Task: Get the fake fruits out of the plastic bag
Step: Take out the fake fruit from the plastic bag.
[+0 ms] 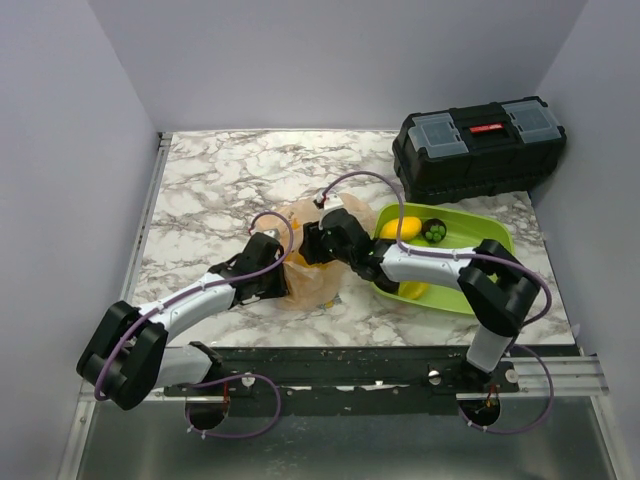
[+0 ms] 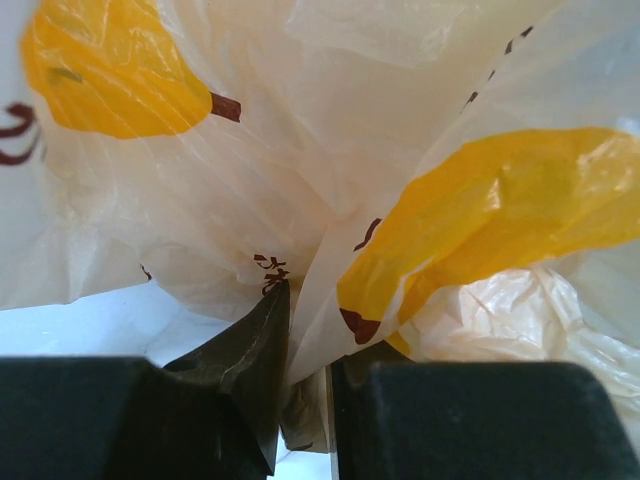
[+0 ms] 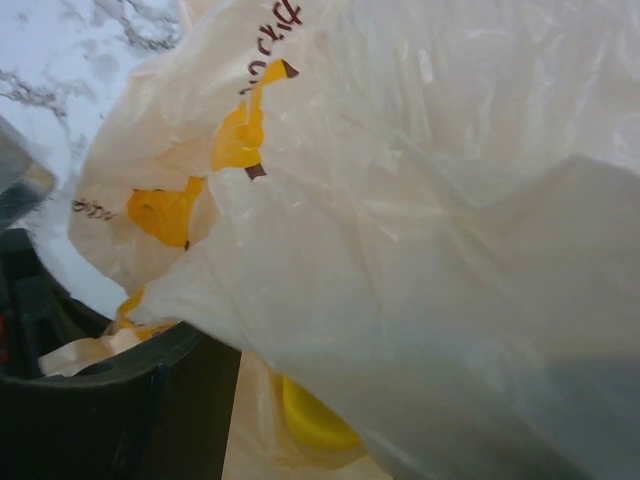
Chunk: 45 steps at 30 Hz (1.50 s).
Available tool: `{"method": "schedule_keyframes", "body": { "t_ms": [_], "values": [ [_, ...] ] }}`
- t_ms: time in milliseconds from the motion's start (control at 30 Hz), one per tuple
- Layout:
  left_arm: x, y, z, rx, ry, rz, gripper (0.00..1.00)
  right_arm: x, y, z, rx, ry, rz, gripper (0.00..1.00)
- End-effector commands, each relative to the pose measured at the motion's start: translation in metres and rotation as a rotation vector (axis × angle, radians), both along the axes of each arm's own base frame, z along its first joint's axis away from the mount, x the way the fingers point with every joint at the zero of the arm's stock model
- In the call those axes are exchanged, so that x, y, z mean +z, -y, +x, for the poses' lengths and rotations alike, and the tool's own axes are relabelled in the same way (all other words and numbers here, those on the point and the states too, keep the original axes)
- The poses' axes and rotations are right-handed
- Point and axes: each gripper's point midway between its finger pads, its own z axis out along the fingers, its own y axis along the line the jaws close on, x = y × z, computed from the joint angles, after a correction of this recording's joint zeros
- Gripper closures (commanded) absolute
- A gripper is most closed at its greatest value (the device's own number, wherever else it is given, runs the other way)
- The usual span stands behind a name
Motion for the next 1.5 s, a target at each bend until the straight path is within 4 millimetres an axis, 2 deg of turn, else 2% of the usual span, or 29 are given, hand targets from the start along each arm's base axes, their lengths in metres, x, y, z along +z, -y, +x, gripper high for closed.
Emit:
{"method": "schedule_keyframes", "body": {
  "t_ms": [0, 200, 333, 467, 567, 667, 800, 933, 1067, 1267, 1467],
  "values": [
    [-0.003, 0.001, -0.001, -0.007, -0.001, 0.009, 0.81, -0.02, -0.006, 0.007, 0.02, 0.028, -0.061, 0.44],
    [-0.004, 0.001, -0.002, -0.008, -0.002, 0.01, 0.82, -0.044, -0.017, 0.009, 0.043, 0.001, -0.063, 0.41],
    [-0.004, 0.002, -0.001, -0.009, -0.003, 0.01, 0.82, -0.065, -0.024, 0.012, 0.048, -0.027, -0.076, 0.33],
    [-0.003, 0.002, -0.001, -0.01, -0.003, 0.011, 0.81, -0.077, -0.028, 0.017, 0.042, -0.032, -0.09, 0.33],
    [-0.004, 0.001, -0.001, -0.011, -0.001, 0.018, 0.82, -0.079, -0.029, 0.017, 0.04, -0.04, -0.092, 0.34],
    [-0.004, -0.001, 0.0, 0.0, -0.001, 0.029, 0.82, -0.065, -0.029, 0.016, 0.029, -0.035, -0.066, 0.42],
    [-0.004, -0.006, 0.003, 0.019, 0.0, 0.061, 0.82, -0.023, -0.029, 0.012, 0.03, -0.011, 0.004, 0.55],
    [0.001, -0.016, 0.01, 0.067, 0.006, 0.121, 0.87, 0.006, -0.023, 0.005, 0.021, -0.007, 0.052, 0.66],
    [0.011, -0.024, 0.021, 0.102, 0.041, 0.17, 0.87, 0.017, -0.018, -0.006, 0.027, -0.046, 0.082, 0.72],
    [0.024, -0.042, 0.037, 0.169, 0.071, 0.256, 0.87, 0.029, -0.021, -0.034, 0.114, -0.134, 0.134, 0.8],
    [0.038, -0.057, 0.054, 0.206, 0.098, 0.294, 0.87, 0.048, -0.002, -0.057, 0.149, -0.146, 0.153, 0.81]
  ]
}}
